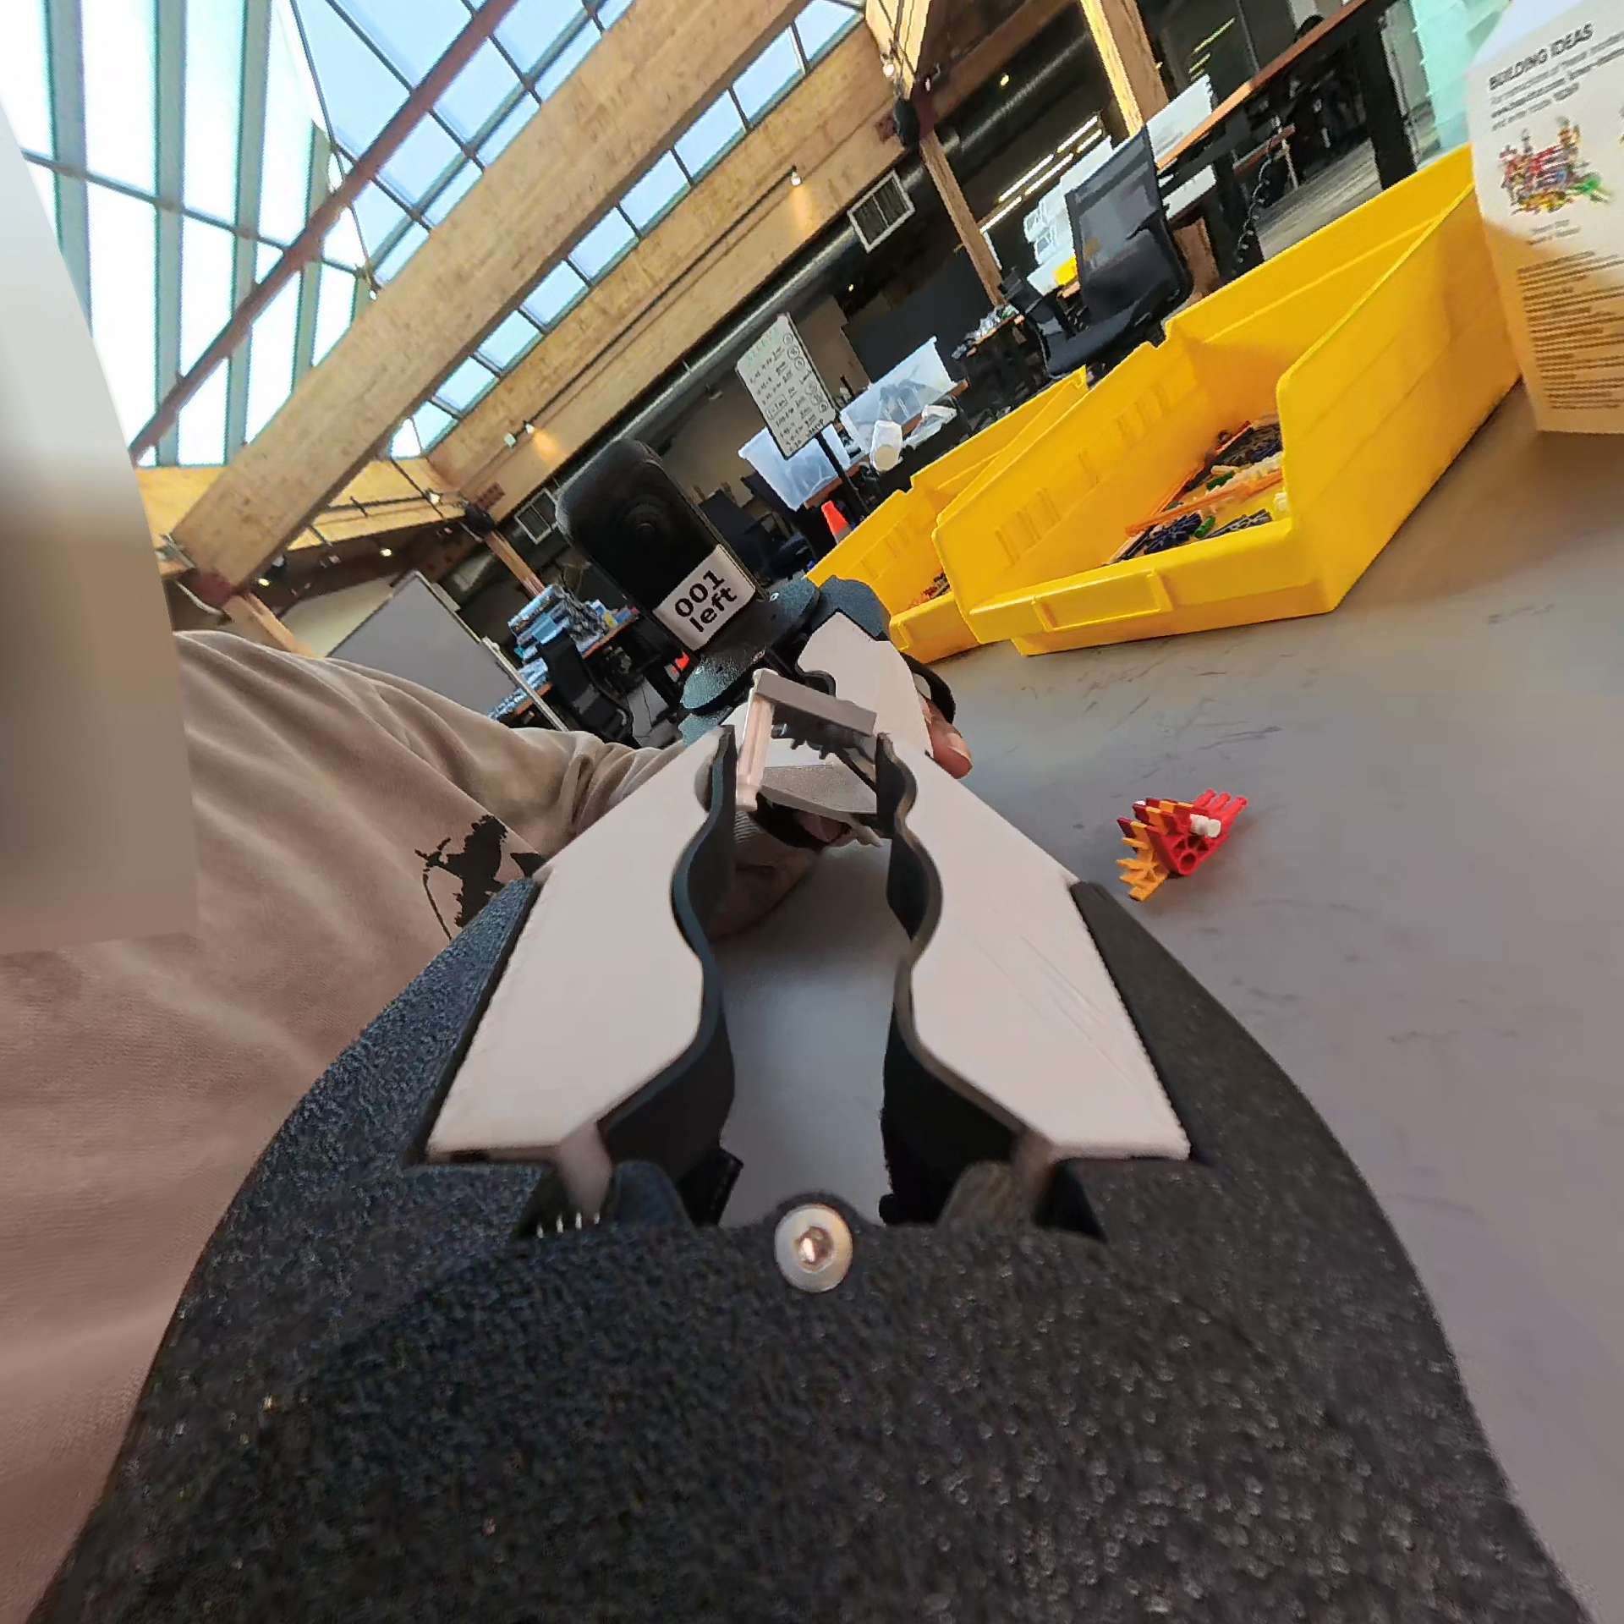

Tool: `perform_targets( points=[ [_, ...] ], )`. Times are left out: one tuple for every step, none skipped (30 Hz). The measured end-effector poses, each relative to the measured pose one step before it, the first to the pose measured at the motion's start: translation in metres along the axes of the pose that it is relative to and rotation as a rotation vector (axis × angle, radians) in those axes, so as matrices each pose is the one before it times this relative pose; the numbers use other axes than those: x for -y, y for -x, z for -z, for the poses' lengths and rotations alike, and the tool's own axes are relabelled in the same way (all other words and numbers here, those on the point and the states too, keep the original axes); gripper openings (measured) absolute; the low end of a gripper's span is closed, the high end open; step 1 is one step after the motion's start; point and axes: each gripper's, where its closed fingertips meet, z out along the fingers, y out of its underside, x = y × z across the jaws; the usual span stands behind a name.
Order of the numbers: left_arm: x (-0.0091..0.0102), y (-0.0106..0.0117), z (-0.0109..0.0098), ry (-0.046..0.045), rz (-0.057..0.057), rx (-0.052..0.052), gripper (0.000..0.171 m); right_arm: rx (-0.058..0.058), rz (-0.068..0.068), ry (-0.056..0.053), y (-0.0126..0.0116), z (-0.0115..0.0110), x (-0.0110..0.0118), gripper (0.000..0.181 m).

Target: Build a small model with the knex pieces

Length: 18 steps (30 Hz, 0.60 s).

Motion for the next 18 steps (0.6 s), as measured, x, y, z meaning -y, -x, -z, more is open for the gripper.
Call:
perform_targets(
  points=[
    [-0.00006, -0.00077, -0.00048, -0.00124, 0.0045, -0.0039, 0.005, 0.0, -0.0147, -0.0103, -0.00073, 0.00006, 0.00045, 0.029],
    [-0.00028, -0.00095, -0.00069, -0.0003, 0.0005, -0.0023, 0.005, 0.0013, -0.011, -0.0039, -0.00033, -0.00073, -0.00068, 0.028],
    [-0.00038, -0.00101, -0.00078, 0.00125, -0.0057, 0.0005, 0.005, 0.0045, -0.01, -0.0017, 0.00027, -0.0013, -0.00114, 0.028],
    [-0.00073, -0.00101, -0.00074, 0.00493, -0.014, 0.0037, 0.005, 0.0077, -0.0106, 0.0023, 0.00068, -0.00173, -0.00172, 0.027],
    [-0.00049, -0.00094, -0.00058, 0.00508, -0.0182, 0.0041, 0.005, 0.0126, -0.009, 0.0013, 0.0017, -0.00159, -0.00128, 0.025],
    [0.00058, -0.00095, -0.00014, -0.0007, -0.0108, 0.0016, 0.005, 0.0104, -0.0065, 0.0027, 0.00144, -0.00136, -0.00139, 0.025],
    [0.00084, -0.00102, 0.00018, -0.00348, -0.0034, -0.0023, 0.005, 0.0127, -0.0061, -0.001, 0.00179, -0.00109, -0.00073, 0.025],
    [0.00002, -0.0001, 0.00013, 0.00264, -0.0088, 0.0032, 0.005, 0.0065, -0.0091, -0.0029, 0.00089, -0.0008, -0.00032, 0.024],
    [-0.00092, 0.00083, 0.00001, 0.00972, -0.0251, 0.0138, 0.005, -0.0024, -0.0058, -0.0037, -0.00038, -0.00063, -0.00023, 0.024],
    [-0.00028, 0.00032, 0.00016, 0.00948, -0.0372, 0.0159, 0.005, -0.0082, -0.0034, 0.0024, -0.00121, -0.00048, -0.00126, 0.023],
    [0.00156, -0.00084, 0.00008, 0.00297, -0.0378, 0.0134, 0.005, -0.0366, 0.0009, 0.0099, -0.00576, 0.0001, -0.00258, 0.004],
    [-0.00035, 0.00147, -0.00044, 0.0191, -0.0327, 0.0294, 0.006, -0.0212, 0.0074, -0.0075, -0.00384, 0.00024, -0.00064, 0.007],
    [-0.00225, 0.00378, -0.00049, 0.02926, -0.0331, 0.0382, 0.006, 0.0181, -0.0198, -0.0123, 0.00188, 0.00053, 0.00087, 0.003],
    [-0.00339, 0.00441, -0.00017, 0.03087, -0.014, 0.0286, 0.005, 0.0168, -0.0086, -0.0164, 0.00262, 0.0009, 0.00224, 0.004],
    [-0.0034, 0.00319, 0.0, 0.01896, 0.0152, 0.0054, 0.005, -0.0024, 0.0091, -0.0072, 0.00098, 0.00087, 0.0021, 0.007],
    [-0.00346, 0.00333, 0.00031, 0.00796, 0.0319, -0.0028, 0.005, -0.0203, 0.0234, 0.0017, -0.00124, 0.0012, 0.00201, 0.008],
    [-0.00385, 0.00428, 0.00058, 0.00689, 0.0229, 0.0026, 0.005, -0.0394, 0.0333, 0.0098, -0.00406, 0.00135, 0.0012, 0.008],
    [-0.00493, 0.00464, -0.00003, 0.01835, 0.0102, 0.0075, 0.005, -0.0484, 0.0479, 0.0208, -0.00577, 0.00175, -0.00058, 0.008]
  ],
)
